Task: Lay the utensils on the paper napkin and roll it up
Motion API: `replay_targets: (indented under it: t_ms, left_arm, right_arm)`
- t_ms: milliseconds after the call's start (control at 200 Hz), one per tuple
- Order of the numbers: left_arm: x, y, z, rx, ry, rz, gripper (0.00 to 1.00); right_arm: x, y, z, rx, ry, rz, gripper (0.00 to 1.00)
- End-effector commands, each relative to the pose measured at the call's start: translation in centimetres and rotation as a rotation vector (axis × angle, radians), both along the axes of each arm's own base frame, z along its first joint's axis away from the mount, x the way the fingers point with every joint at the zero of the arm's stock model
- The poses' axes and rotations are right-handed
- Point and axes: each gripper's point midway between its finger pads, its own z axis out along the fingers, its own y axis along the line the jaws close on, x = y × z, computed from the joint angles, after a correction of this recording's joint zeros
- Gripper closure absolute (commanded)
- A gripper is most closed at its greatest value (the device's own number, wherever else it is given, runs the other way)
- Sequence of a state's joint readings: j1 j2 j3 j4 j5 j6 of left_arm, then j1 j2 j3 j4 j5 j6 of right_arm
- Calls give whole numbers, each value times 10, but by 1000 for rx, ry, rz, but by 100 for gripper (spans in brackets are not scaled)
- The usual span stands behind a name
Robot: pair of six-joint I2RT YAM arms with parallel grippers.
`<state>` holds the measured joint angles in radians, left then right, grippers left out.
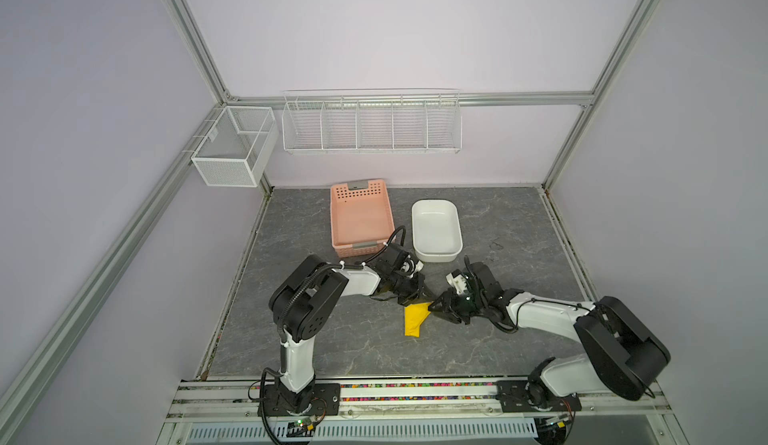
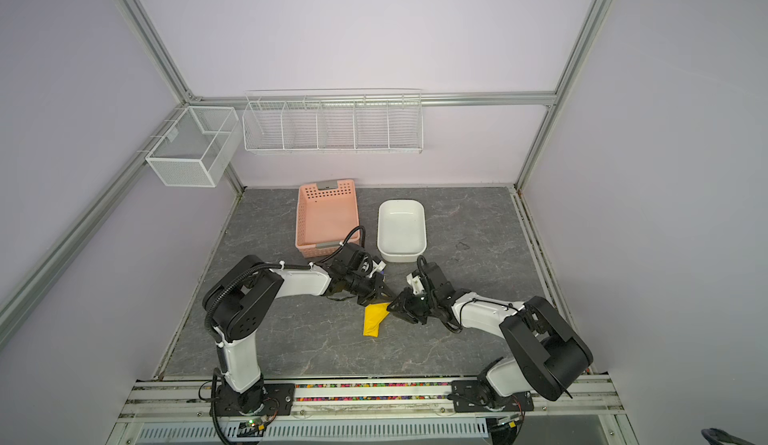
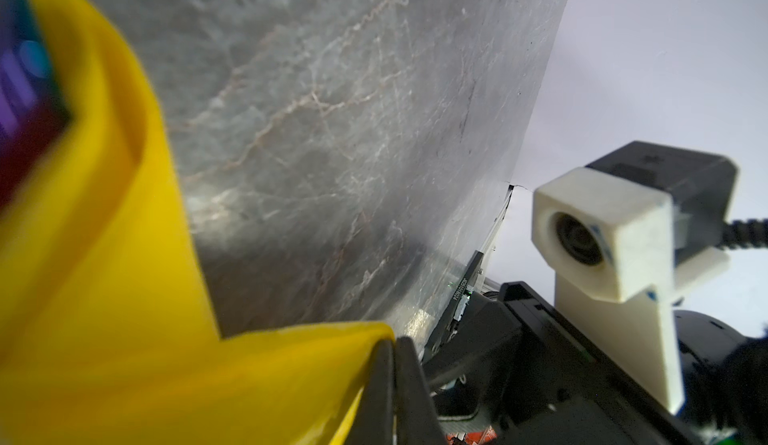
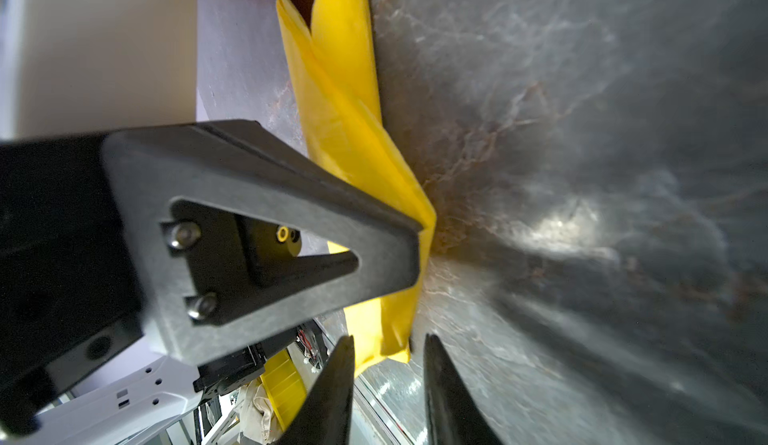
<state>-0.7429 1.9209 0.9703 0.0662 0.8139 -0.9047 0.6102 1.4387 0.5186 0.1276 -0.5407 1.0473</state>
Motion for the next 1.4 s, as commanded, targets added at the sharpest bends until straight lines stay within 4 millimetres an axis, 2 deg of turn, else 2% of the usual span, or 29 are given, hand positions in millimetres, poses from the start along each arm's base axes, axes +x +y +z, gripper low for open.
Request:
replay_targets:
  t_ms: [0,140,505,780,1030,1200,1395]
  left_arm:
    - [-6,-1,-7,0,18,-11,100]
    - [-6,-2,-6,-4,19,-12,100]
    - [-8,-1,-5,-7,21,-14,100]
    - [-6,-2,-3,-12,20,-9,100]
    - [-5,-3,3,-21,12,-1,100]
    - [7,5,10,75,-71,10,96]
    - [29,9,28,184,-188,10,90]
  right_arm:
    - [-3,2,1,16,7,1,70]
    - [-1,3,-1,2,10,3,70]
    - [2,0,-15,-48,25,-5,80]
    - [8,4,-11,-38,8,-3,79]
    - [2,-2,-20,-79,31,2,92]
    - [-5,-9,-23,-111,42,16,93]
    - [-11,-13,-28,-127,55,27,93]
